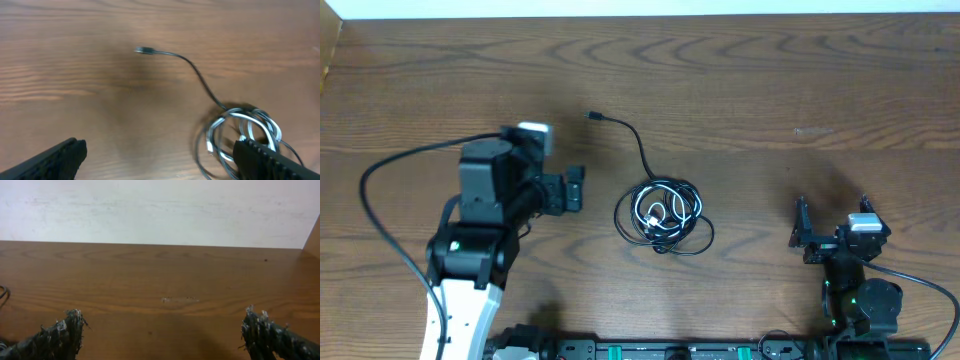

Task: Untangle cables
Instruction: 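Move the left gripper over the tangled cable bundle and lower, then close the left gripper on the bundle and lift it slightly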

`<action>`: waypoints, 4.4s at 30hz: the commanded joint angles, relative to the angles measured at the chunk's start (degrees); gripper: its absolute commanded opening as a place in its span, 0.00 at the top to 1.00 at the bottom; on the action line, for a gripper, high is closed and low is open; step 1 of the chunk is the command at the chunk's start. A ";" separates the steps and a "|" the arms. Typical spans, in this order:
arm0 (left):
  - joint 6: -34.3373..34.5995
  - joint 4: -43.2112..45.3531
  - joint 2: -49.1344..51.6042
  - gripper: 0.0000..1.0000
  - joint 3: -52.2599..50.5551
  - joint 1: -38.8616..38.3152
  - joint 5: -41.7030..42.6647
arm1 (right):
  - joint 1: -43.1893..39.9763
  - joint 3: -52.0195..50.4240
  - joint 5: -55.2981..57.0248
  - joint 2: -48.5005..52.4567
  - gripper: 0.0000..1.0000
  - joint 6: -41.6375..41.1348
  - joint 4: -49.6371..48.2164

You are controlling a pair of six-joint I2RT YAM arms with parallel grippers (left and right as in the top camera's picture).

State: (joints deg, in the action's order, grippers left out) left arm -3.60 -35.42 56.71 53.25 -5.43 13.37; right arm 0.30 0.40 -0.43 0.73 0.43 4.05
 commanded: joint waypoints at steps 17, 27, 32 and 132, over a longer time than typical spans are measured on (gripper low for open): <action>17.92 -9.35 18.73 0.02 7.91 -22.82 -5.53 | 0.55 -0.09 0.24 -0.07 0.01 -0.61 0.26; 29.42 -11.41 22.60 0.01 8.55 -28.83 -9.97 | 0.55 -0.09 0.26 -0.07 0.01 -0.61 0.26; 29.40 -10.71 22.60 0.02 8.52 -29.38 -10.01 | 0.55 -0.09 0.24 -0.07 0.01 -0.61 0.26; 59.80 -4.79 44.87 0.93 8.33 -33.48 -14.45 | 0.55 -0.09 0.24 -0.07 0.01 -0.61 0.26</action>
State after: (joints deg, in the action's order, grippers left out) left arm 56.75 -39.53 103.37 60.25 -38.89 -0.34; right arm 0.30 0.40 -0.43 0.73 0.43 4.05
